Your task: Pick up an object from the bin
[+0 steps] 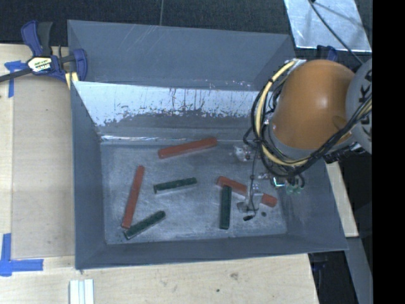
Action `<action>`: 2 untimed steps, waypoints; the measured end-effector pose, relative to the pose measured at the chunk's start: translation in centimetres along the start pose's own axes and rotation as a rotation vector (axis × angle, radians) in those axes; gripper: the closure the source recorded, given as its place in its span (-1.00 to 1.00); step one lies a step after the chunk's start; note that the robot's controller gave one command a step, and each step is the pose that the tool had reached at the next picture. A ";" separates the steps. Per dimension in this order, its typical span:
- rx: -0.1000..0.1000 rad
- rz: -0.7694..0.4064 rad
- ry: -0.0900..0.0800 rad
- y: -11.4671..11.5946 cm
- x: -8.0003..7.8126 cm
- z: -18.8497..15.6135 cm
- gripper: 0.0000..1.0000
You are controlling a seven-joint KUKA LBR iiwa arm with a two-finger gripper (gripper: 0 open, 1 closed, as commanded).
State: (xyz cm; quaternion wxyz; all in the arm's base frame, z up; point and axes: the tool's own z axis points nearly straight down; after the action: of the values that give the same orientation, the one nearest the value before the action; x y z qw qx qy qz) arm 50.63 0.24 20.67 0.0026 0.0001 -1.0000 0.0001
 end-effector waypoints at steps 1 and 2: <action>0.002 -0.219 -0.020 -4.3 1.6 13.4 -1.00; 0.002 -0.220 -0.014 -4.3 1.8 13.3 1.00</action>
Offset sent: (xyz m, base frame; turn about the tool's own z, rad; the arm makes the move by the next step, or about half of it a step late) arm -0.0211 -0.0421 -0.1350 -0.2223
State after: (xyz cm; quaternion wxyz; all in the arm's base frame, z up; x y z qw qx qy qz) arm 48.73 -4.03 7.35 -0.0041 0.1099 -0.9939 0.0007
